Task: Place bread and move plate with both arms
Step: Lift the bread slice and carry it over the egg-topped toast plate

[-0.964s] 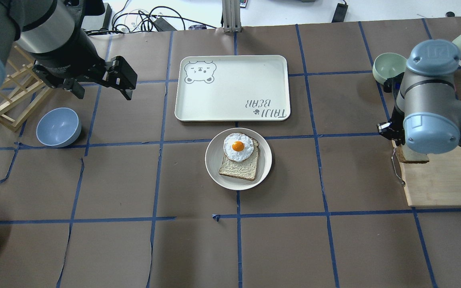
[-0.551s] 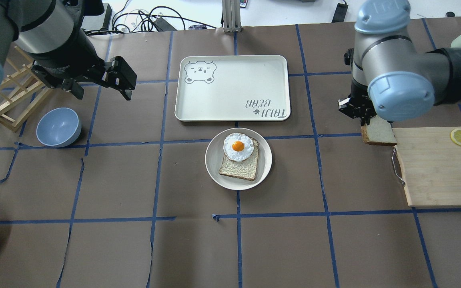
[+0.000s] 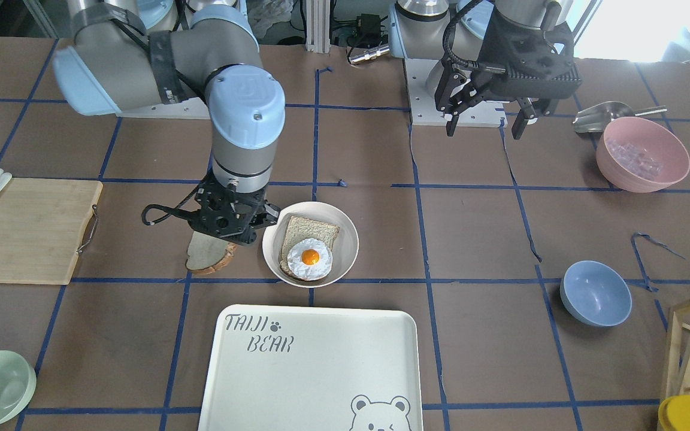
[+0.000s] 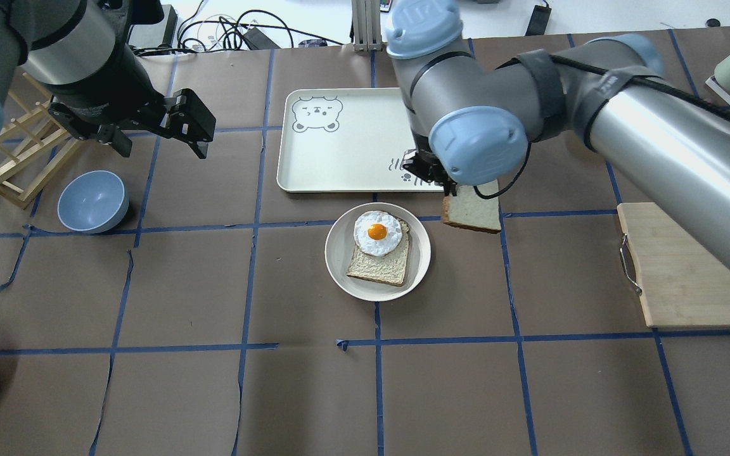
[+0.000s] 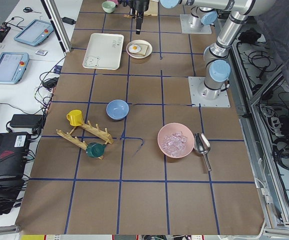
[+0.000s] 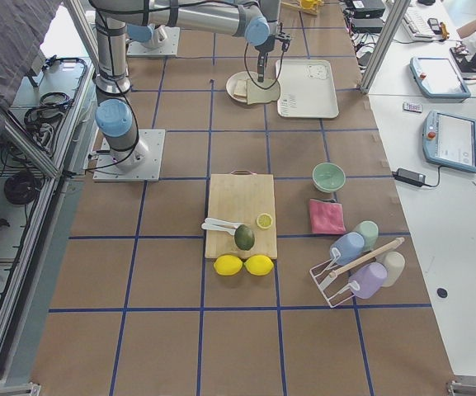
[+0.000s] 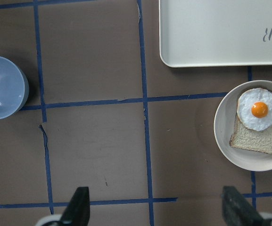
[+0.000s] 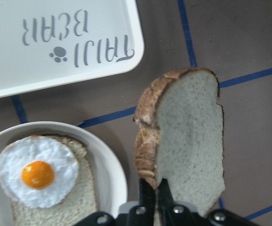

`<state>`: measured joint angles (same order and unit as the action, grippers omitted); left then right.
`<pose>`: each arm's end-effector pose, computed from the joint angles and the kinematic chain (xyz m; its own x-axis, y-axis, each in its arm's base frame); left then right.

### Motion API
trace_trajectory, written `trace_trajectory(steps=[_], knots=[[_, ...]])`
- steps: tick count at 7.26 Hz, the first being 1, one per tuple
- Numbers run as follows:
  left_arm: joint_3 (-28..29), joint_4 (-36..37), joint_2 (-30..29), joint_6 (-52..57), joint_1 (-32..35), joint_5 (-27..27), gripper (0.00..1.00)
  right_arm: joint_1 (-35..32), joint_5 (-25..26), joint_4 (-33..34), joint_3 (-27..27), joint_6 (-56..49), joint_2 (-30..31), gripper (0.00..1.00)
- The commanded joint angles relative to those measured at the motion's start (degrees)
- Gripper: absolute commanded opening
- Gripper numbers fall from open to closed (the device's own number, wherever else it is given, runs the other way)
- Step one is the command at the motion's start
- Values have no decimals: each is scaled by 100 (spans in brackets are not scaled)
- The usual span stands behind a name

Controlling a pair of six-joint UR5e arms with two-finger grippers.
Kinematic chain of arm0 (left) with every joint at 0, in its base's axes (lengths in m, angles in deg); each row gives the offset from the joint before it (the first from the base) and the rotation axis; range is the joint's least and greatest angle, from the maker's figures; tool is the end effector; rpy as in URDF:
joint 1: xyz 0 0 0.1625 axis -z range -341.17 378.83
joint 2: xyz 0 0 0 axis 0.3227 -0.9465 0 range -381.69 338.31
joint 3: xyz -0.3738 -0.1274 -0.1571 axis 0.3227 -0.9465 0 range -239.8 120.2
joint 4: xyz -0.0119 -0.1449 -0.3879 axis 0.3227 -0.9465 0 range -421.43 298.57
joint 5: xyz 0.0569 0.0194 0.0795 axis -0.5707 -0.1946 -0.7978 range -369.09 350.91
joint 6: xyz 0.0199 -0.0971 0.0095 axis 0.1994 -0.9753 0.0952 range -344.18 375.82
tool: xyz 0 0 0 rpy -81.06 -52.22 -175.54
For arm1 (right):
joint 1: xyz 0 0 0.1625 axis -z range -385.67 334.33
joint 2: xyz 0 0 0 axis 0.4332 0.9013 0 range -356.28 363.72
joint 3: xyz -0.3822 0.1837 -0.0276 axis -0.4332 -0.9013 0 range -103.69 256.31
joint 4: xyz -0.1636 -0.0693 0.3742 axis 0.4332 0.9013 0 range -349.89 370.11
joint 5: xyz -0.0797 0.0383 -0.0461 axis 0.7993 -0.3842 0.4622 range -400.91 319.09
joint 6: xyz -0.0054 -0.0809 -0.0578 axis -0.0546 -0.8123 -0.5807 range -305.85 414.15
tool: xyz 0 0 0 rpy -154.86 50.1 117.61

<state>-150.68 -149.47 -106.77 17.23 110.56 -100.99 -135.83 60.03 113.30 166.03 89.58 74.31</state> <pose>-0.1439 -0.4602 0.5250 -0.9981 0.0511 -0.0355 0.0545 0.9931 -0.1035 0.3145 -0.5245 0.3271 -0.9442 0.2506 0.2139 0.2511 0.9676 -0.0249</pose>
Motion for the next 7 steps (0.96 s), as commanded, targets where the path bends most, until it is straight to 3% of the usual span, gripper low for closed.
trace_trajectory(steps=[1, 2, 7], knots=[[0, 15, 0, 0, -7, 6, 100, -680, -326, 17, -376, 1295, -553, 0], [0, 7, 0, 0, 2, 6, 100, -699, -555, 35, -376, 1534, -581, 0], [-9, 6, 0, 0, 2, 6, 100, -823, -575, 289, -368, 1783, -906, 0]])
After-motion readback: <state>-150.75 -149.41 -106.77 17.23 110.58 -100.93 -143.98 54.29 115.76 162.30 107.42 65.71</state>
